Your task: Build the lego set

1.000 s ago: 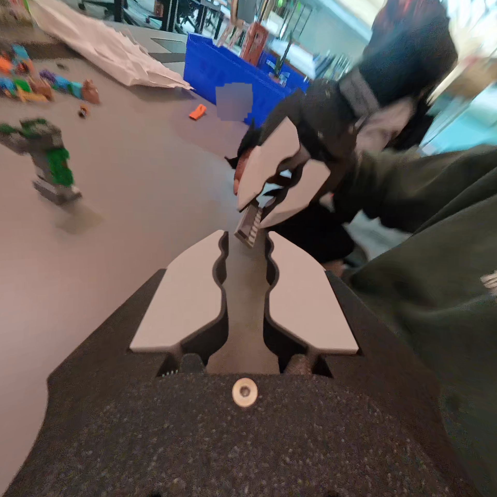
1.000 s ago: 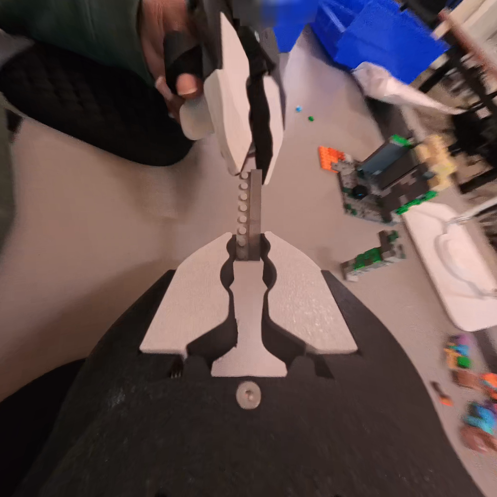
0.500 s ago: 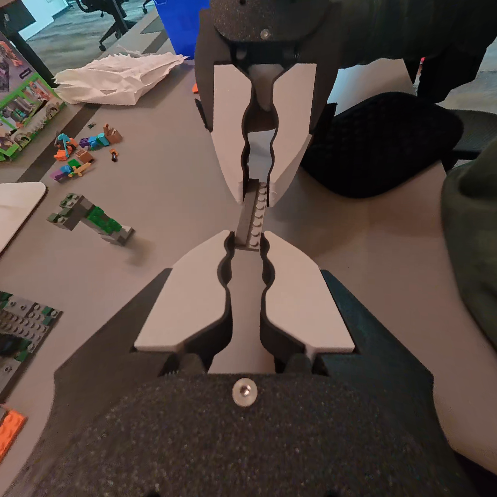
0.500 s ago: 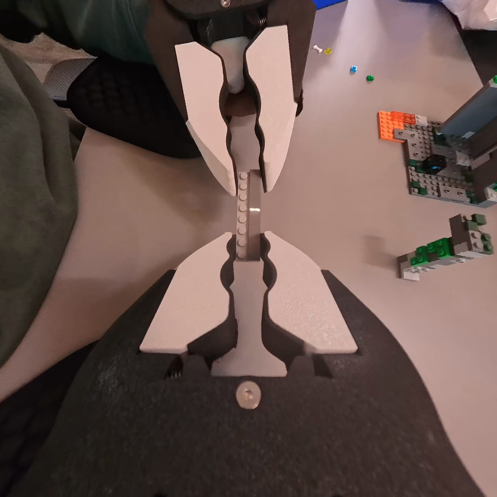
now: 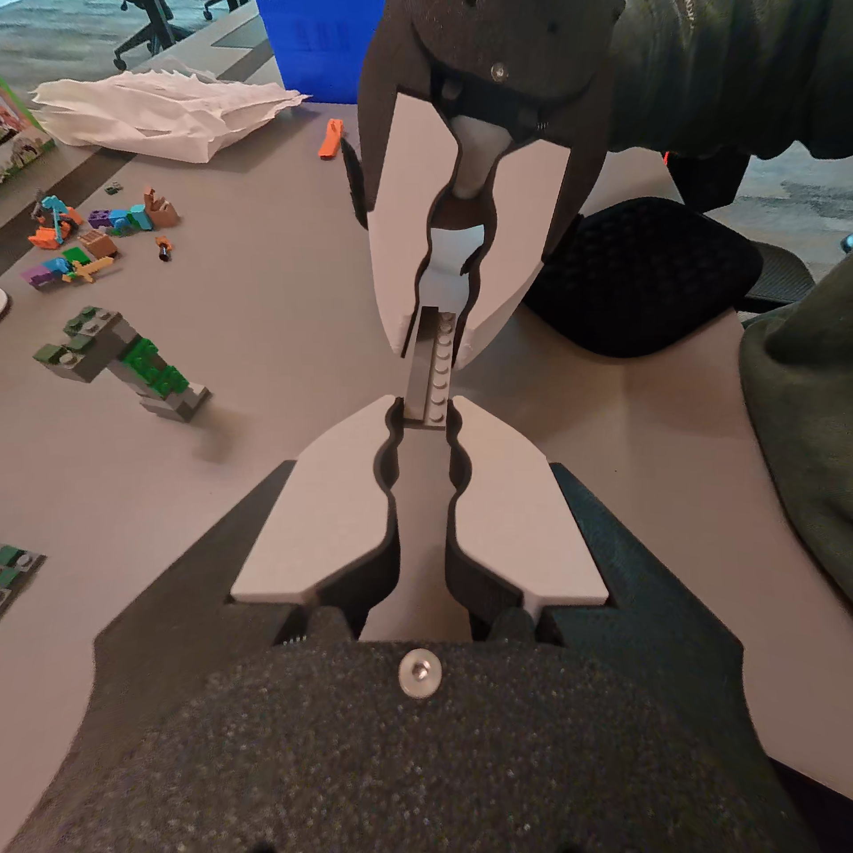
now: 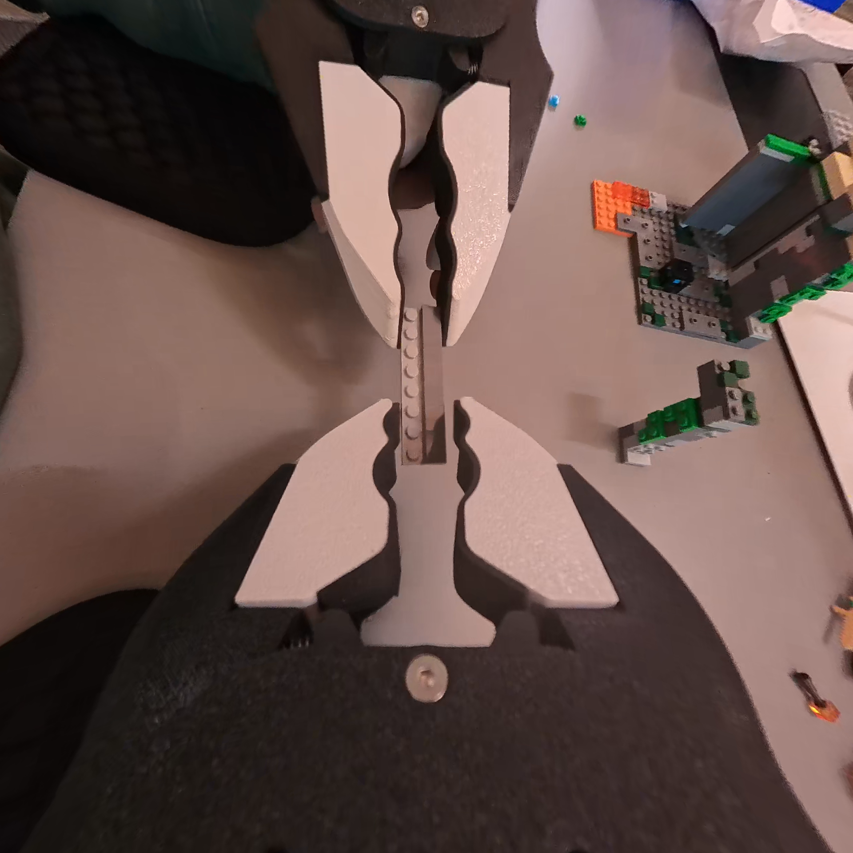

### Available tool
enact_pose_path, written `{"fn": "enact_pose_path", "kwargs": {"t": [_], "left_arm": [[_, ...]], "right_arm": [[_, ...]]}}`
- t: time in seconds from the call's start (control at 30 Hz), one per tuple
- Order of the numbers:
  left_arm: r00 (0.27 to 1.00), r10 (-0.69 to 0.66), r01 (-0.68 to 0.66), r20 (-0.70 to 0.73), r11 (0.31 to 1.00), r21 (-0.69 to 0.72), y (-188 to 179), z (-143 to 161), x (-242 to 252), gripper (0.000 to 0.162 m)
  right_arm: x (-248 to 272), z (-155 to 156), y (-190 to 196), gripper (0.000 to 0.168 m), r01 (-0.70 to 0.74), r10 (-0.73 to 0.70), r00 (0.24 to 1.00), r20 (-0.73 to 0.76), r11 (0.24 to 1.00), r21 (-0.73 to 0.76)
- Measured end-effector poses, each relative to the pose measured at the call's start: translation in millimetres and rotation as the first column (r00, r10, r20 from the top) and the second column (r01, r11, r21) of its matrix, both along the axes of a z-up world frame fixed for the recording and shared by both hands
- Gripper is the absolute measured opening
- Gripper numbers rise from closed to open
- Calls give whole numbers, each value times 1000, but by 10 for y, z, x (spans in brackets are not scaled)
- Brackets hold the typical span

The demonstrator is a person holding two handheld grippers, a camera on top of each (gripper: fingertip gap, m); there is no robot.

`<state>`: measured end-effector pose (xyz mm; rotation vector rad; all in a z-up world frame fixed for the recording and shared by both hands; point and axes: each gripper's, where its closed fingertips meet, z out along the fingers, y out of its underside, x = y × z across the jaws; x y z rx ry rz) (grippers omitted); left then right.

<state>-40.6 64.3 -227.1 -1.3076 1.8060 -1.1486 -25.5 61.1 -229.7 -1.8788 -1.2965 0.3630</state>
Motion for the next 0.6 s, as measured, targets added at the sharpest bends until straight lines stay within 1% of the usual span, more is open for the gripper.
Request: {"fn": "enact_pose_path", "kwargs": {"t": [0.07, 0.3, 0.4, 0.47, 0.6], "left_arm": [[1000, 5, -5, 0, 1000, 2, 9, -12, -9, 17], [999, 48, -48, -1, 999, 18, 85, -70, -28, 18], [997, 75, -75, -6, 995, 64, 147, -102, -37, 22], [997, 83, -82, -7, 994, 70, 166, -110, -45, 22], [995, 98, -95, -21, 990, 109, 204, -159, -61, 22]], "right_arm": [[-19, -31, 2, 17, -14, 14, 1000, 14, 1000, -1], [-33, -93, 69, 17, -26, 26, 999, 24, 999, -25], [30, -183, 99, 17, -19, 23, 996, 83, 998, -57], [85, -258, 128, 17, -6, 16, 992, 122, 997, -79], [82, -392, 158, 17, -2, 21, 989, 149, 992, -126]]}}
